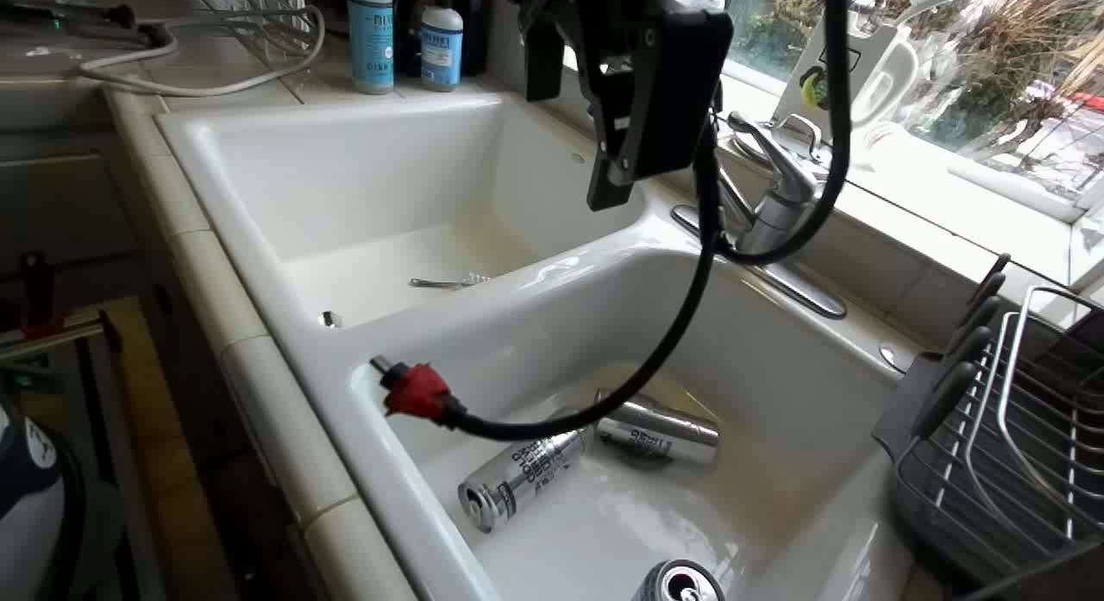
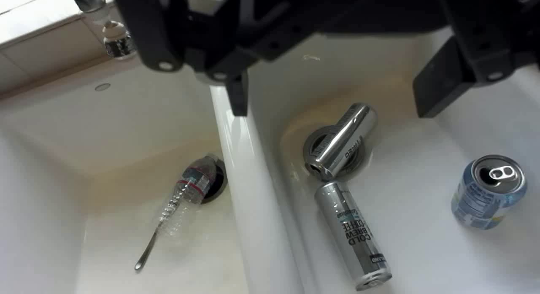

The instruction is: Move the blue bottle to the right side of the sink

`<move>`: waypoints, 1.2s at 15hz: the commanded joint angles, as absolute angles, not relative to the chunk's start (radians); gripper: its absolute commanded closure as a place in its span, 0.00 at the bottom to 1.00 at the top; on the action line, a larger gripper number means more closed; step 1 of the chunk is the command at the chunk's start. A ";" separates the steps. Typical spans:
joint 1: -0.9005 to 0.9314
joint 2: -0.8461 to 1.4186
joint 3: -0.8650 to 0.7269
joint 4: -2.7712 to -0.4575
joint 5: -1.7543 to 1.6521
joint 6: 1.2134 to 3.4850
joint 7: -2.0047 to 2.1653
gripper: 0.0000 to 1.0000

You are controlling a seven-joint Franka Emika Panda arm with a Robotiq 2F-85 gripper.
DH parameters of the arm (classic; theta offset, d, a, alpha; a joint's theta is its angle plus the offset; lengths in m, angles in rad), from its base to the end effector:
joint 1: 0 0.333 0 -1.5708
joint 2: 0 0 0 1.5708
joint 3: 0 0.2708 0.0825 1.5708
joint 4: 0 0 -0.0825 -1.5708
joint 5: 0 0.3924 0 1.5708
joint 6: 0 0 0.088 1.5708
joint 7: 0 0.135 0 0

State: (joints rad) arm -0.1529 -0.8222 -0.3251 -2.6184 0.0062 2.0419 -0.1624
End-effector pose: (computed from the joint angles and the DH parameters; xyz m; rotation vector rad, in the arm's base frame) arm 0.3433 -0.1656 0.4476 -2.9181 0.3582 -0.4064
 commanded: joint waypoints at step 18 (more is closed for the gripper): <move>-0.021 -0.810 -0.225 -2.607 0.064 2.042 -0.260 0.00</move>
State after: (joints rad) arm -0.0838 -0.8190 -0.2635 -2.6177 0.0269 2.0419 -0.2143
